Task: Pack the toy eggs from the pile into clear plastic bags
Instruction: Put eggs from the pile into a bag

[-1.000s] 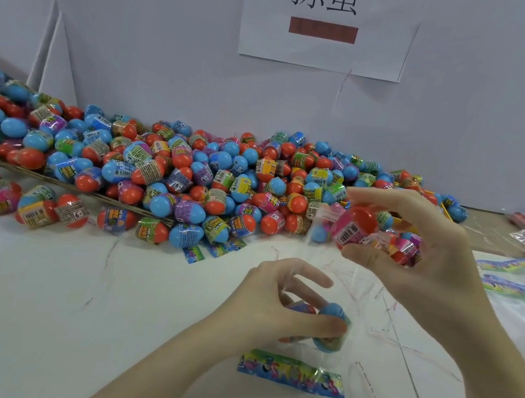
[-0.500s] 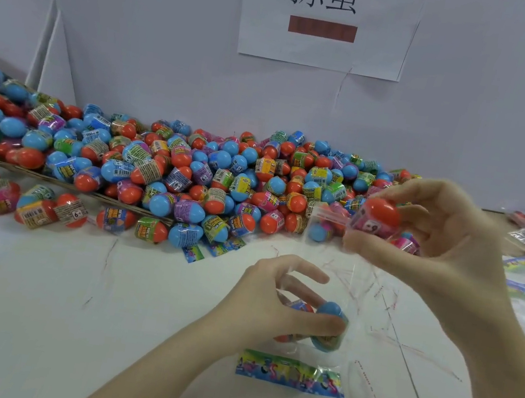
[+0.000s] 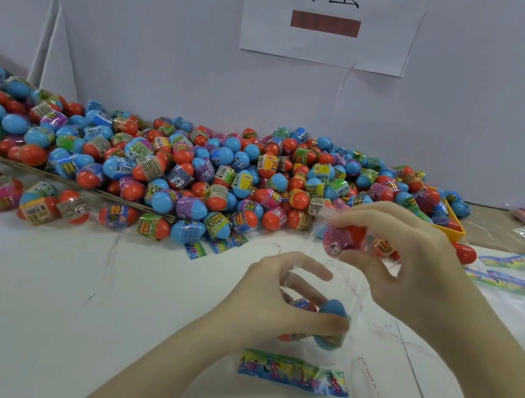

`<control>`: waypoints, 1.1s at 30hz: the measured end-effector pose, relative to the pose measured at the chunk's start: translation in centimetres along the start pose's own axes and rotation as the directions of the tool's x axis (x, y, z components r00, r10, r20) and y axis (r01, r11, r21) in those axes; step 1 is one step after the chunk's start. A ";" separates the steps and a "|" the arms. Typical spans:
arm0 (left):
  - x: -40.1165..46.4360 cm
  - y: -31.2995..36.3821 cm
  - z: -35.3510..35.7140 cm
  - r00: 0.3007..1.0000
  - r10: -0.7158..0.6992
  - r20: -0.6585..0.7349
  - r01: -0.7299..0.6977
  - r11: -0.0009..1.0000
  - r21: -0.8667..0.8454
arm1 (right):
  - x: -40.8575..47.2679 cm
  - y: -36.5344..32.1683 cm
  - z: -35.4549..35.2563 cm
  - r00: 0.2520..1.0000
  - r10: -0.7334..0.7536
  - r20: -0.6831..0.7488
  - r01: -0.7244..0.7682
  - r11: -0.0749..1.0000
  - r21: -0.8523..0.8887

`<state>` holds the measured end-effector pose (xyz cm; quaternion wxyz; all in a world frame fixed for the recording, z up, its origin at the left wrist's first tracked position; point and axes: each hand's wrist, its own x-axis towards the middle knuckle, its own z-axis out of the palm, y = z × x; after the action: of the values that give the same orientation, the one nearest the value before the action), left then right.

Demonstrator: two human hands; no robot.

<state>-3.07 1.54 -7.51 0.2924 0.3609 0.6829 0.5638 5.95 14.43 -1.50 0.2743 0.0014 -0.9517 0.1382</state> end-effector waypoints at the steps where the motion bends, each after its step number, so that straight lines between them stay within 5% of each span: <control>1: 0.0 0.0 0.0 1.000 0.003 0.002 -0.003 1.000 0.003 | 0.0 0.0 0.0 1.000 -0.007 0.015 0.007 1.000 -0.003; 12: 0.1 -0.2 0.2 0.999 0.039 0.008 -0.039 0.999 -0.001 | 0.0 -0.8 0.4 0.997 0.034 -0.066 -0.045 0.984 -0.175; 20: 0.1 -0.1 0.3 0.994 0.113 -0.003 -0.113 0.993 -0.024 | 0.0 -1.3 0.3 0.991 0.058 -0.117 -0.065 0.996 -0.054; 26: 0.3 -0.5 0.4 0.999 0.046 0.021 -0.044 0.995 -0.093 | 0.2 -1.2 1.3 0.990 0.144 0.002 -0.143 0.988 -0.062; 29: 0.4 -0.6 0.3 1.000 0.006 -0.007 -0.007 0.986 -0.167 | 0.2 -1.0 1.3 0.988 0.138 0.066 -0.145 0.984 0.102; 31: 0.6 -0.5 0.1 0.999 -0.018 -0.039 0.011 0.981 -0.191 | 0.3 -0.3 0.6 0.982 0.170 -0.084 -0.138 0.945 0.296; 33: 0.7 -0.5 -0.1 0.998 -0.034 -0.056 0.021 0.977 -0.213 | 0.2 1.7 -0.3 0.867 0.318 -0.385 -0.163 0.909 0.384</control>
<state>-3.60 1.98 -7.98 0.3167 0.3014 0.6323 0.6396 5.82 16.13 -1.60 0.4573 -0.1030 -0.8194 0.3299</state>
